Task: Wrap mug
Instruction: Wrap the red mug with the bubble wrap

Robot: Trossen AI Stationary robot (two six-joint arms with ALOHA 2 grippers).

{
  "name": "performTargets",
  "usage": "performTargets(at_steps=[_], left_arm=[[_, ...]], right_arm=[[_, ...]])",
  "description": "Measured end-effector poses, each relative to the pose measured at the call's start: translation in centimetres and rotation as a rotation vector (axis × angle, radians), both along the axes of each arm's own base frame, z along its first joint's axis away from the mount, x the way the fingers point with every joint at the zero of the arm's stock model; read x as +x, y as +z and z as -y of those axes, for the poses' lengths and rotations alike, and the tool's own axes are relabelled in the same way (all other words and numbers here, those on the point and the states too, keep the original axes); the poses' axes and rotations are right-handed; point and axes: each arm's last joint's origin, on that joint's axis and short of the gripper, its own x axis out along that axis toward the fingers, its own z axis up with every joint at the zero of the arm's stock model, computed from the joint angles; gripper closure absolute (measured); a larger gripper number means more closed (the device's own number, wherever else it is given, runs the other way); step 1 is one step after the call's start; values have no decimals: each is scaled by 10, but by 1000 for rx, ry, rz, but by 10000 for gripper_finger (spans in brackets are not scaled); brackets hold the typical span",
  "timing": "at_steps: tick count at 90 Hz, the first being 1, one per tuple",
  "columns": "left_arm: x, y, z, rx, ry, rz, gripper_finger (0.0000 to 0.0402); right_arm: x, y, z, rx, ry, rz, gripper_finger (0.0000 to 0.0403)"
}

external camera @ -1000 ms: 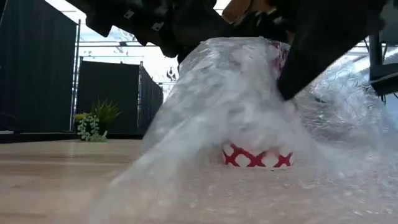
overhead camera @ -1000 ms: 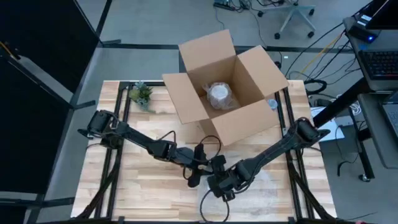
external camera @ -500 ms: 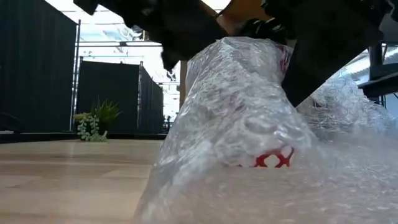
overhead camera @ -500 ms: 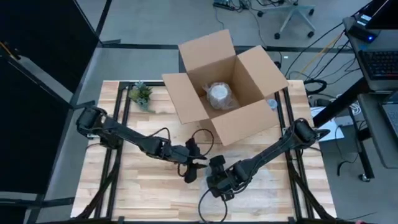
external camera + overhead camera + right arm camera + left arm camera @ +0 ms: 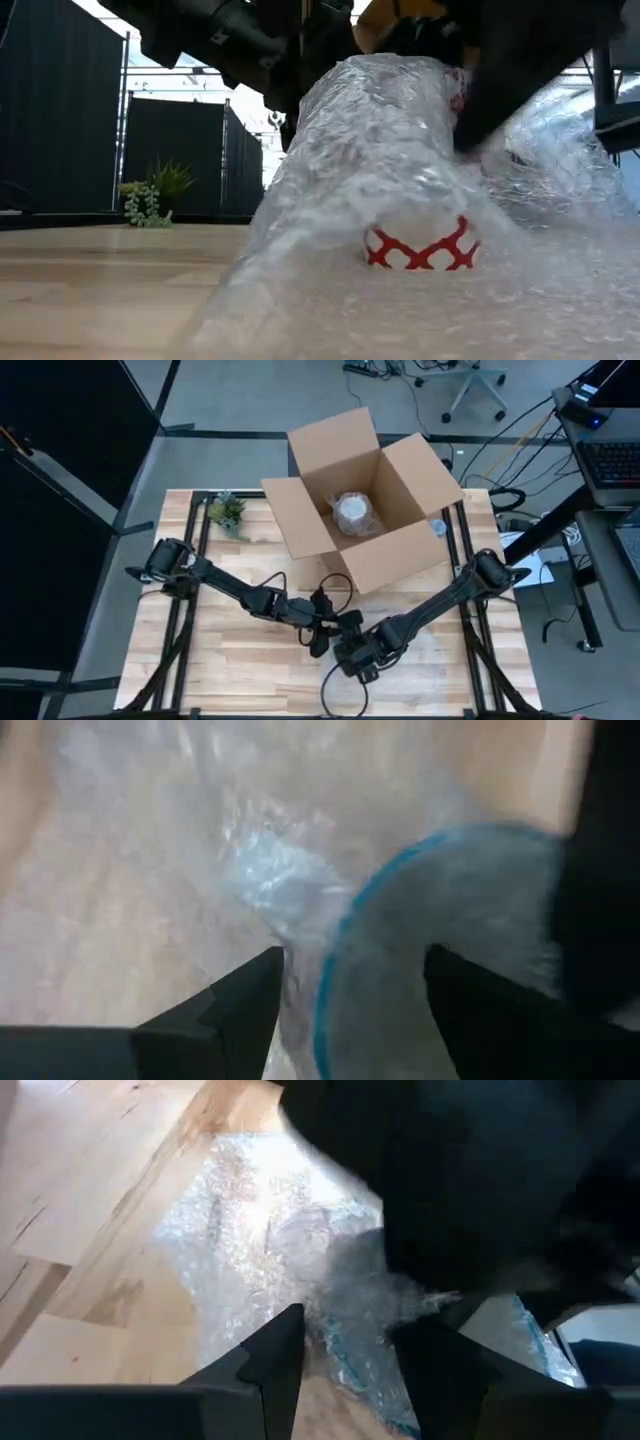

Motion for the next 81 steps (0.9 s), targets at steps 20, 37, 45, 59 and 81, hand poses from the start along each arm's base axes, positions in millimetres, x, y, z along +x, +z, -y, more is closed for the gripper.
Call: performTargets(at_steps=[20,37,45,59,81], left_arm=[[0,1,0,0,-6,15,260],[0,1,0,-1,-8,17,260],[0,1,0,-2,-8,19,260],[0,1,1,-6,-14,20,260],[1,6,1,-31,-25,51,260]], right_arm=[[-20,45,12,52,-47,65,179],[-19,48,12,73,-76,88,179],[-12,31,8,81,-74,90,179],[-6,-3,3,42,-83,7,179],[4,-32,1,5,-94,-41,179]])
